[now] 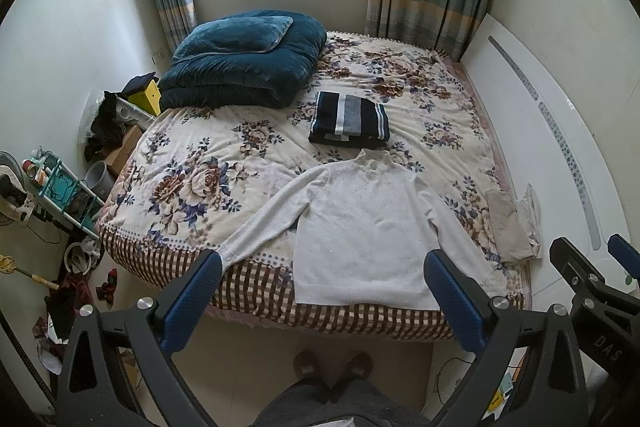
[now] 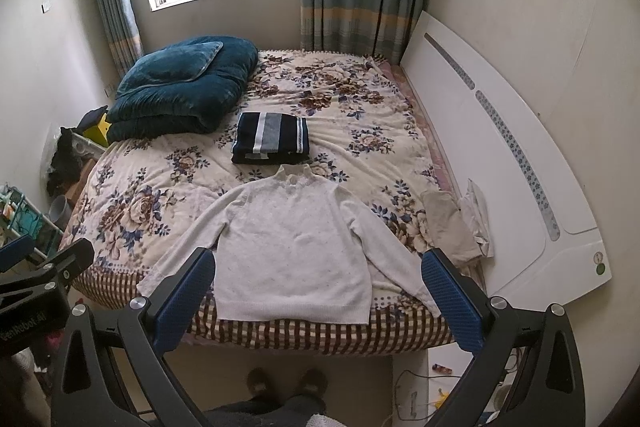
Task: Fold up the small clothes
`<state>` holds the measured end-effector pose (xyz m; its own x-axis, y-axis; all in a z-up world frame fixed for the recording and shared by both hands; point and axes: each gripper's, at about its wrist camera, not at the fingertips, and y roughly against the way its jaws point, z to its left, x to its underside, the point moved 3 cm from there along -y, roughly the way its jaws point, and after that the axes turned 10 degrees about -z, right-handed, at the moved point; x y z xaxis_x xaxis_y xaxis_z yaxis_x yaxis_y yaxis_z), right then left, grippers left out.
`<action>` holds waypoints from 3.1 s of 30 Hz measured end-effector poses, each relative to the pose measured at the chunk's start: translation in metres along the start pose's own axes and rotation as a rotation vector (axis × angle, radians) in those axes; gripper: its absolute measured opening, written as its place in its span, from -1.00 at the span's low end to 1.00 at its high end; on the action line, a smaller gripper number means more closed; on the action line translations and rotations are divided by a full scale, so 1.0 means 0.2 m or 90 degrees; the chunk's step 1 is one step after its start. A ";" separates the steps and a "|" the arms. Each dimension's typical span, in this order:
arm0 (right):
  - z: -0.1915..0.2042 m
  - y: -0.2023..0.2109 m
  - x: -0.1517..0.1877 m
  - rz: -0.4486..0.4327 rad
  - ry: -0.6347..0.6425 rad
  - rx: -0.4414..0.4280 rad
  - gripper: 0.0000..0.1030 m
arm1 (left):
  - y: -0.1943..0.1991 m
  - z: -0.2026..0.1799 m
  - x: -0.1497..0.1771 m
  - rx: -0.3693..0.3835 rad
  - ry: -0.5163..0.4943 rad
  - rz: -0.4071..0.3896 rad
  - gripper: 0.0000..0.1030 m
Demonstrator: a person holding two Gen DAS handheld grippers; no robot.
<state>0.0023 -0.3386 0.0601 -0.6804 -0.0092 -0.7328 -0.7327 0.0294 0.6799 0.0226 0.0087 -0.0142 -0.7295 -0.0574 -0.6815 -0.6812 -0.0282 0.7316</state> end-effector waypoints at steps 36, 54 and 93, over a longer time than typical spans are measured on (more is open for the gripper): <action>0.02 0.01 -0.02 -0.003 -0.010 -0.001 1.00 | -0.01 0.03 -0.05 -0.002 0.002 -0.010 0.99; 0.02 0.01 -0.04 -0.006 -0.011 -0.001 1.00 | -0.01 0.02 -0.08 -0.001 0.003 -0.013 0.99; -2.10 -2.10 1.58 0.309 -0.610 0.363 0.93 | -2.30 -0.35 0.33 -0.156 -0.087 0.176 1.00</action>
<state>0.0887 -0.7744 -0.4463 -0.4183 0.8600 -0.2923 -0.1296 0.2621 0.9563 0.2917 -0.0521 -0.3941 -0.8963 0.0362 -0.4419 -0.4347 -0.2684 0.8597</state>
